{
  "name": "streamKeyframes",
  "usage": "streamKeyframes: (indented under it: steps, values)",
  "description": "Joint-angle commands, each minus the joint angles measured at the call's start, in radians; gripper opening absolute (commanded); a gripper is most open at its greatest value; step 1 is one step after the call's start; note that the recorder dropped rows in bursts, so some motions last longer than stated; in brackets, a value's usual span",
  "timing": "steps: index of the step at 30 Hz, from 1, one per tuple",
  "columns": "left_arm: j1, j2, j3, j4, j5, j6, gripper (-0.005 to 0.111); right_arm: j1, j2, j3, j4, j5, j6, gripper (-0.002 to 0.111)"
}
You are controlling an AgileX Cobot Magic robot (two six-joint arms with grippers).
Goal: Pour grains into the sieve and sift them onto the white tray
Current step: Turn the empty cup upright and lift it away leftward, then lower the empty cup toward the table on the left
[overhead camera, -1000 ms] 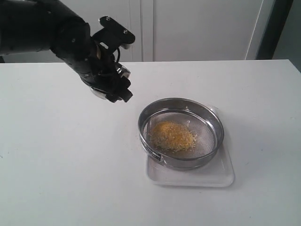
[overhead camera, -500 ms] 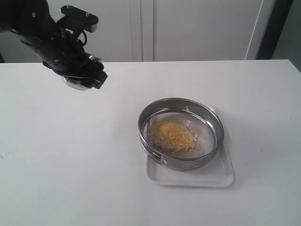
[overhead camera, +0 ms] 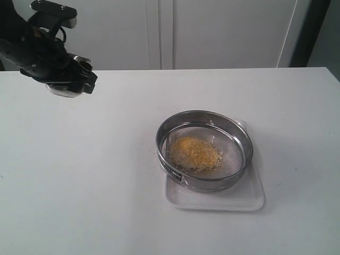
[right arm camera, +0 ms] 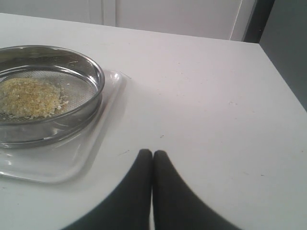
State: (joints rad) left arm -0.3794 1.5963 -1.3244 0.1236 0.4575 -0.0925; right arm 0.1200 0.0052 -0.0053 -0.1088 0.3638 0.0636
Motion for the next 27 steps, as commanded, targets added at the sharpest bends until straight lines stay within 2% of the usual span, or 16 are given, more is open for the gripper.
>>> streamKeyframes:
  steps: [1, 14, 18, 27]
  values:
    - [0.019, -0.032, 0.008, -0.024, -0.012, 0.001, 0.000, 0.001, -0.005, 0.005, 0.003, -0.014, 0.001, 0.000]
    - [0.023, -0.080, 0.018, -0.046, -0.044, 0.000, 0.000, 0.001, -0.005, 0.005, 0.003, -0.014, 0.001, 0.000]
    - [0.059, -0.139, 0.119, -0.100, -0.176, -0.007, 0.000, 0.001, -0.005, 0.005, 0.003, -0.014, 0.001, 0.000]
    - [0.059, -0.262, 0.352, -0.105, -0.485, -0.007, 0.000, 0.001, -0.005, 0.005, 0.003, -0.014, 0.001, 0.000]
